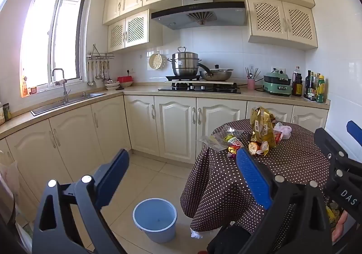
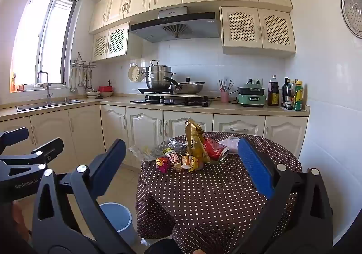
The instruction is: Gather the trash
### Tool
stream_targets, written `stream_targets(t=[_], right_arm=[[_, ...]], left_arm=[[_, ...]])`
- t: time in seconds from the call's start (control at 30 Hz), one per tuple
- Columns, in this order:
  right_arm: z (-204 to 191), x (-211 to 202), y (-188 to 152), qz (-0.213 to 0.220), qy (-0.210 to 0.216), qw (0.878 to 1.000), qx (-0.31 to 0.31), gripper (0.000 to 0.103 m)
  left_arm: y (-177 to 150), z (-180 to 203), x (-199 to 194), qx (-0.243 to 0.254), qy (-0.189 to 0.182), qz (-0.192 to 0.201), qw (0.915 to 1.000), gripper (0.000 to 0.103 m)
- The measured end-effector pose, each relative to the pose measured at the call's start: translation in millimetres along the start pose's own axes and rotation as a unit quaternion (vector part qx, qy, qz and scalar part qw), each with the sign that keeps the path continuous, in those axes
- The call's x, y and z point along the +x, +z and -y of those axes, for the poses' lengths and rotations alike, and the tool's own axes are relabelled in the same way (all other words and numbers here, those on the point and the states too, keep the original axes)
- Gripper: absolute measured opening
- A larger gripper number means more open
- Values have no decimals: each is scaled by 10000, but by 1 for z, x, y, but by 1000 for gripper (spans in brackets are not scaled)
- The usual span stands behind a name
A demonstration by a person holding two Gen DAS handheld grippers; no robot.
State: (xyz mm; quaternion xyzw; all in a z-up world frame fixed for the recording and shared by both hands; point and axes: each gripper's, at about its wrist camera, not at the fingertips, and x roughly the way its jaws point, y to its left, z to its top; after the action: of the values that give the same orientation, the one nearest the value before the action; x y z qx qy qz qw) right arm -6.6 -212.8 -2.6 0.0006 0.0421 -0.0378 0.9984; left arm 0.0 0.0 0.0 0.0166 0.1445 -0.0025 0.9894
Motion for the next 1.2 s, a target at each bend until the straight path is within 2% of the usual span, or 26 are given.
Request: stream_targets(t=[1.2], right_arm=[[-8,13,-9,-118,58,9999,-26,97]], left_arm=[[1,-3,0,26,-7,31,10000,94]])
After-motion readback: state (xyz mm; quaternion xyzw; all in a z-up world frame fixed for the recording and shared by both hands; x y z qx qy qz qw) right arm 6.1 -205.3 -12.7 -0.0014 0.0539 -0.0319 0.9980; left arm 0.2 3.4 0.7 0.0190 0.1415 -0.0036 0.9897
